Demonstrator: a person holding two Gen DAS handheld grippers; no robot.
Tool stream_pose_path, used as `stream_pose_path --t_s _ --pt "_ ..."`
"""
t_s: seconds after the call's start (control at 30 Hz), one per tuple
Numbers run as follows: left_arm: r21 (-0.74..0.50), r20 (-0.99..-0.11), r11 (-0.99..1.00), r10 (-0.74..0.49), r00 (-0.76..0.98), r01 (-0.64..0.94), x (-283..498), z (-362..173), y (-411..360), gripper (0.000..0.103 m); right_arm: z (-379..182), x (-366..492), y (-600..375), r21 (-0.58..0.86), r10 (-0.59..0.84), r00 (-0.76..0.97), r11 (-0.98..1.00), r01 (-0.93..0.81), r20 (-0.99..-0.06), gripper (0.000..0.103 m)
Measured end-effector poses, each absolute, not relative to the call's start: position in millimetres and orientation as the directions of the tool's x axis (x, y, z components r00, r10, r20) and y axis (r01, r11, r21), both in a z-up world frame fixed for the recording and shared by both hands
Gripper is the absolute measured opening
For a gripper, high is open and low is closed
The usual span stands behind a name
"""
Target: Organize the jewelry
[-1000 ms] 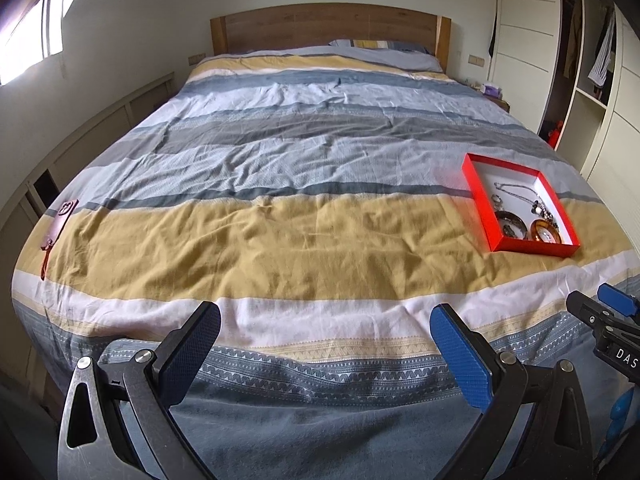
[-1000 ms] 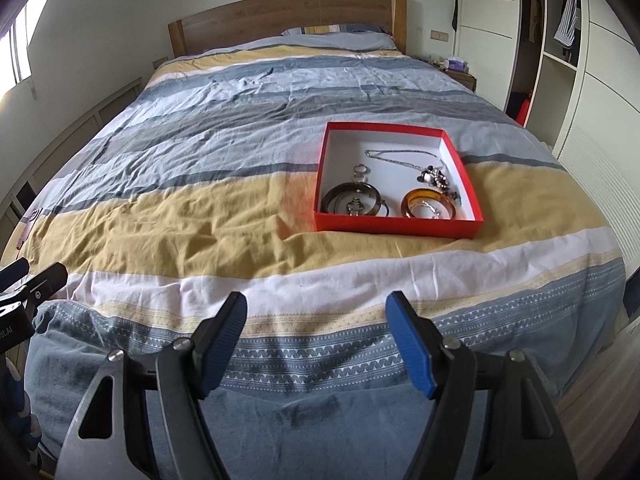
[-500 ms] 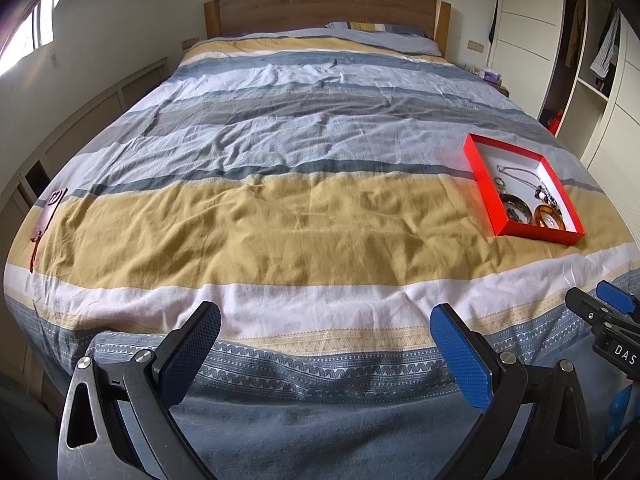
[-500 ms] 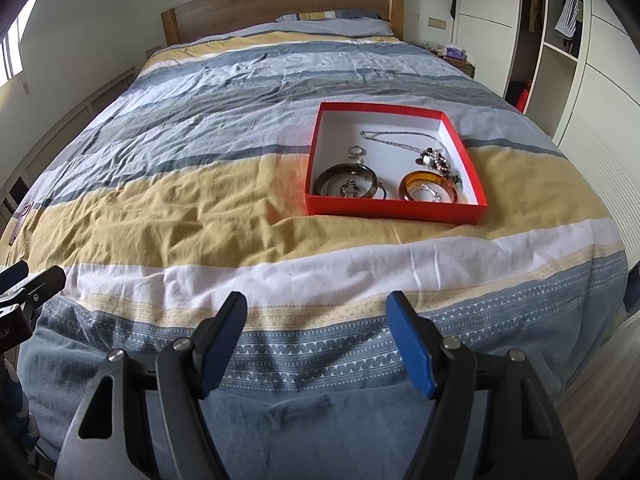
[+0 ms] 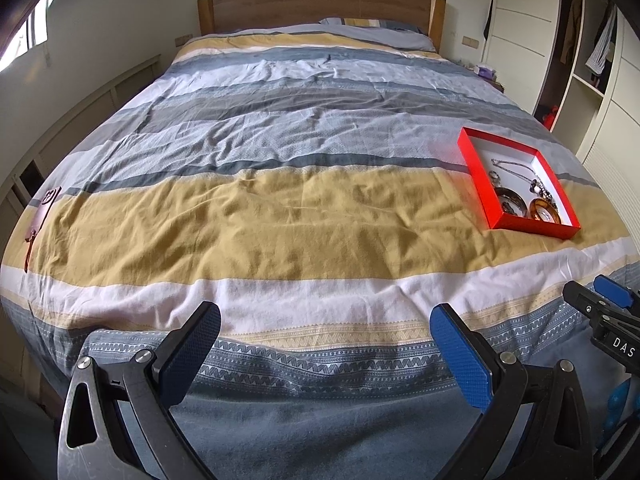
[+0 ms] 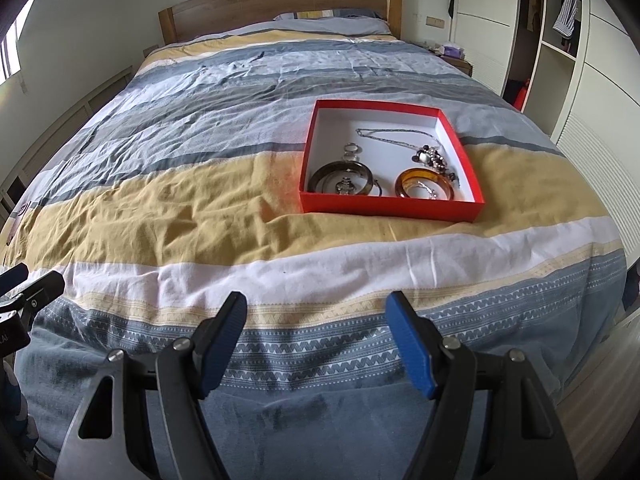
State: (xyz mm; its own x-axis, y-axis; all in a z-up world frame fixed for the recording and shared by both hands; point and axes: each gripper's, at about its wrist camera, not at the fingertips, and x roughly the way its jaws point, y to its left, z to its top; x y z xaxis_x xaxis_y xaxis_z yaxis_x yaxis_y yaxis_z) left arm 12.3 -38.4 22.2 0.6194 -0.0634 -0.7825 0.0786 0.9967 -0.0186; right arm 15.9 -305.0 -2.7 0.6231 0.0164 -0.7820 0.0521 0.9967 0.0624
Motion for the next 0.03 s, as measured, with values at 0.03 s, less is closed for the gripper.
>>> stream_pose_path --t_s 0.03 --pt "-0.020 -0.783 0.997 -0.065 0.618 0.080 12.3 22.0 -38.5 0.103 -2.7 15.9 -305.1 0.062 0.016 0.623 0.997 0.052 -0.782 0.070"
